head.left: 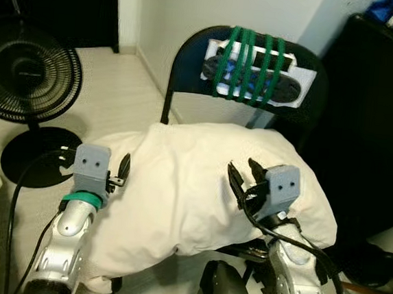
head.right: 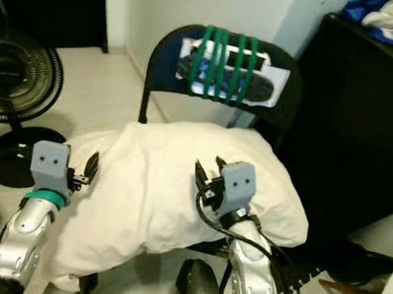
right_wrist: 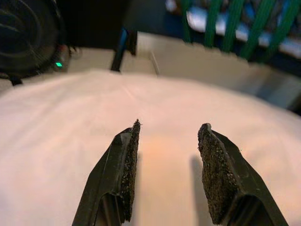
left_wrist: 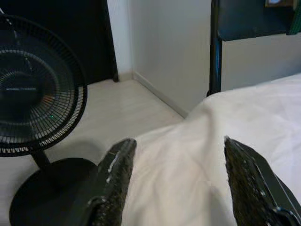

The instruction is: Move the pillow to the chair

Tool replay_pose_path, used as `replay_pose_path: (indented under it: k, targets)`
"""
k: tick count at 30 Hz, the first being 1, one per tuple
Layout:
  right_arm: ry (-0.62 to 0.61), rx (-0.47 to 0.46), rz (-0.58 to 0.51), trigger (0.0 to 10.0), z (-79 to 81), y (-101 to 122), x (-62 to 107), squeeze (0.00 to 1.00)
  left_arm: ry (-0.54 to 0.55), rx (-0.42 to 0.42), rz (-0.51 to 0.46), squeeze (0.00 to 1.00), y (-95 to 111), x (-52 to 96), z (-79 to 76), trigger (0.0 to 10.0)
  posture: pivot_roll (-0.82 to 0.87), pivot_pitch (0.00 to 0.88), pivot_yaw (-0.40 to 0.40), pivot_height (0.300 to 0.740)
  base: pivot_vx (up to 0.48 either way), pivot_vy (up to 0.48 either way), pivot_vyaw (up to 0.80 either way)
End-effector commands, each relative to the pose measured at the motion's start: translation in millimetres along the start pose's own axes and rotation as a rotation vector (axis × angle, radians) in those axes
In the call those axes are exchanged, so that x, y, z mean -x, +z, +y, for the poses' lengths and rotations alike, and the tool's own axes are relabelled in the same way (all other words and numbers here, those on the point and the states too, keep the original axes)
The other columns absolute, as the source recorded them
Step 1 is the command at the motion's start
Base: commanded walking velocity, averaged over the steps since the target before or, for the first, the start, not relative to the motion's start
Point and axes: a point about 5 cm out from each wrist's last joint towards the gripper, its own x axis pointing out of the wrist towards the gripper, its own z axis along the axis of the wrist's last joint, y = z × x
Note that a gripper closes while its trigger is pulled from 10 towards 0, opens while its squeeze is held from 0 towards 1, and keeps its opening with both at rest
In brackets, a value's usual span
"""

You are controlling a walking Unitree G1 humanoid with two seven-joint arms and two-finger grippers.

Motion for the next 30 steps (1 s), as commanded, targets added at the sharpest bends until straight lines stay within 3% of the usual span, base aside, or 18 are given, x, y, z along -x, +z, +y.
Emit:
replay_pose_path:
  k: [1, 4, 6, 9, 30]
  targets:
    - [-0.037, -0.014, 0.040, 10.0, -4.8, -7.3, 2.2, 0.00, 0.003, -0.021, 0.014, 0.00, -1.7, 3.5, -3.5, 10.0, 0.13, 0.018, -0.118, 0.588, 0.000, 0.000, 0.00]
    - [-0.066, -0.048, 0.058, 10.0, -6.2, -10.8, 1.4, 0.00, 0.011, -0.036, 0.015, 0.00, -1.8, 3.7, -3.8, 10.0, 0.13, 0.018, -0.114, 0.588, 0.000, 0.000, 0.00]
    - [-0.132, -0.120, 0.084, 10.0, -9.3, -17.7, 1.9, 0.00, 0.013, -0.042, 0.014, 0.00, -0.8, -0.5, -6.7, 10.0, 0.13, 0.018, -0.103, 0.588, 0.000, 0.000, 0.00]
    - [-0.149, -0.135, 0.092, 10.0, -10.4, -20.8, 3.2, 0.00, 0.009, -0.045, 0.014, 0.00, 1.3, -2.8, -8.7, 10.0, 0.13, 0.015, -0.095, 0.588, 0.000, 0.000, 0.00]
    - [-0.217, -0.149, 0.104, 10.0, -6.1, -30.4, 6.2, 0.00, -0.029, -0.035, 0.048, 0.00, 4.4, -7.3, -20.8, 10.0, 0.10, 0.007, -0.046, 0.647, 0.000, 0.000, 0.00]
